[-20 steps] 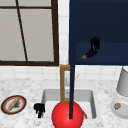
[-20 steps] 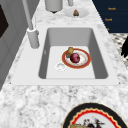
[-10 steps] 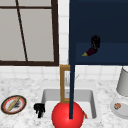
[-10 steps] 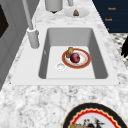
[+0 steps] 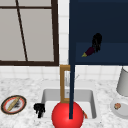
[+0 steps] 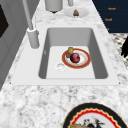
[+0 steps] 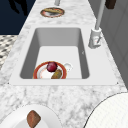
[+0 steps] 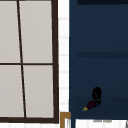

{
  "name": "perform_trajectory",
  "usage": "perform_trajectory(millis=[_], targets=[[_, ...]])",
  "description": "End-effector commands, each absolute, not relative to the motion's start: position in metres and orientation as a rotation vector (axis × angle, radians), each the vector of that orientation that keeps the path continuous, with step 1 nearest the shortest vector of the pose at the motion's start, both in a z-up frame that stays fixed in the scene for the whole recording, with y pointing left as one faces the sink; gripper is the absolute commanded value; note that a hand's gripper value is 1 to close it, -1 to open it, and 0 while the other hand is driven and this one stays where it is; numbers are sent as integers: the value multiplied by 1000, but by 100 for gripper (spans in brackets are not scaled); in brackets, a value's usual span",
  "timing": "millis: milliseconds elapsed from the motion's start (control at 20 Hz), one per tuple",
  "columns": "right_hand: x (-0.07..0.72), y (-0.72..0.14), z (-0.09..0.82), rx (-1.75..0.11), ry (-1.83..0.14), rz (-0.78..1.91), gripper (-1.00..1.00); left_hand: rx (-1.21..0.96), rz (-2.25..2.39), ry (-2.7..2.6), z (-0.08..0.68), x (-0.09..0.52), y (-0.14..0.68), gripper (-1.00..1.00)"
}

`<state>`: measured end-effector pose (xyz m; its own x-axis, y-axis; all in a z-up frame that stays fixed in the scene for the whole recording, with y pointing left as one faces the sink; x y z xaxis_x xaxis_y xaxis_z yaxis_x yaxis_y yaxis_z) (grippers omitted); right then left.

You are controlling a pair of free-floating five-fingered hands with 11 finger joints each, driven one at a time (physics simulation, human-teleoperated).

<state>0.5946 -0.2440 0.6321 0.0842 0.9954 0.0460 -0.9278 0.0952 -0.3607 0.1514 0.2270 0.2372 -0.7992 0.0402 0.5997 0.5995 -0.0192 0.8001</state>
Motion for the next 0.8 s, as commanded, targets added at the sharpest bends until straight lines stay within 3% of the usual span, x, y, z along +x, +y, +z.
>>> perform_trajectory(millis=[0,500,750], targets=[[596,-248,636,-300,-336,1407,-100,-666,-1872,-1861,237,151,227,0],[587,-263,682,-356,-361,1422,-100,-666,-1872,-1861,237,151,227,0],[563,-275,688,-436,-481,1413,-100,-666,-1872,-1861,237,151,227,0]])
